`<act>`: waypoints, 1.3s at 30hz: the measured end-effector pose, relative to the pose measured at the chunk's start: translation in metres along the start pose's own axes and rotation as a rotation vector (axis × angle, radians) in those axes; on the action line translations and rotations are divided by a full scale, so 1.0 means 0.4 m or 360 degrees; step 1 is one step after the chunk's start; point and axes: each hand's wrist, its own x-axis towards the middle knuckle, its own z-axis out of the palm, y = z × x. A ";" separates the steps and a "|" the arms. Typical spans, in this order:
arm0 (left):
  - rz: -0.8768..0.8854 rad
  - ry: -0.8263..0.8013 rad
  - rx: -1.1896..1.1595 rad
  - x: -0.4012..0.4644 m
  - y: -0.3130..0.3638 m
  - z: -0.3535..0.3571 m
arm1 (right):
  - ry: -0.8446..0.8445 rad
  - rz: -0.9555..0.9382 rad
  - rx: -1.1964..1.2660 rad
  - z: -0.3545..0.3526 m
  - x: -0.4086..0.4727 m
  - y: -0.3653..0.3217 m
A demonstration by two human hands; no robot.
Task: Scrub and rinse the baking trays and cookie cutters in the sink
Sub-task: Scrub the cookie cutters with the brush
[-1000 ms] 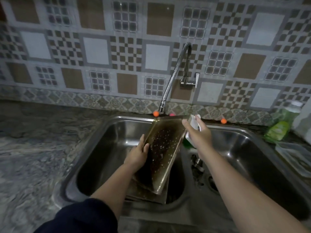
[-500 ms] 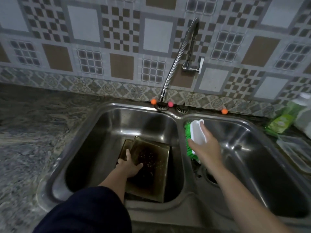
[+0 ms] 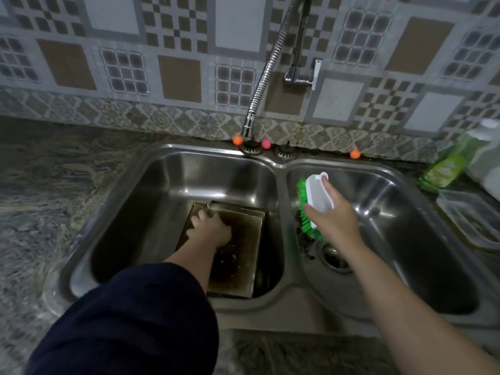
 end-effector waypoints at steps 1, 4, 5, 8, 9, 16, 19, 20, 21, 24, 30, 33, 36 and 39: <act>0.0063 0.0069 -0.0010 -0.006 0.041 -0.005 | 0.0007 -0.0003 -0.0015 -0.011 0.001 0.002; 0.0286 0.0302 -0.0081 -0.020 0.173 -0.008 | 0.0045 0.0004 -0.0057 -0.056 0.012 0.016; 0.0383 0.0390 -0.0098 -0.024 0.214 -0.002 | 0.0050 0.0001 -0.0089 -0.075 0.016 0.022; 0.0723 0.0553 -0.0074 -0.037 0.325 0.027 | 0.0041 -0.0022 -0.0201 -0.137 0.034 0.041; 0.0813 0.0546 -0.0064 -0.042 0.362 0.041 | 0.0029 -0.0023 -0.0212 -0.166 0.043 0.051; 0.0704 -0.0045 -0.0020 -0.007 0.505 0.209 | 0.0046 -0.0023 -0.0406 -0.437 0.123 0.136; 0.0527 -0.0116 -0.0040 0.018 0.540 0.274 | 0.0088 0.0011 -0.0543 -0.574 0.179 0.211; 0.0487 -0.0114 -0.0060 0.030 0.553 0.296 | 0.0107 0.0051 -0.0604 -0.617 0.200 0.238; 0.0464 -0.0100 -0.0065 0.043 0.561 0.318 | 0.0121 0.0100 -0.0671 -0.657 0.220 0.265; 0.0339 -0.0080 -0.0190 0.088 0.578 0.374 | 0.0122 0.0205 -0.0795 -0.752 0.283 0.342; 0.0231 0.0050 -0.0291 0.393 0.432 0.609 | -0.0019 0.0346 -0.0942 -0.776 0.350 0.454; 0.0147 0.0142 -0.0149 0.334 0.467 0.574 | -0.0081 0.0390 -0.0953 -0.765 0.354 0.486; 0.0212 0.0158 -0.0179 0.258 0.506 0.513 | -0.0061 0.0414 -0.0894 -0.768 0.350 0.493; 0.0375 0.0187 -0.0288 0.106 0.597 0.410 | 0.0059 0.0348 -0.0818 -0.791 0.348 0.455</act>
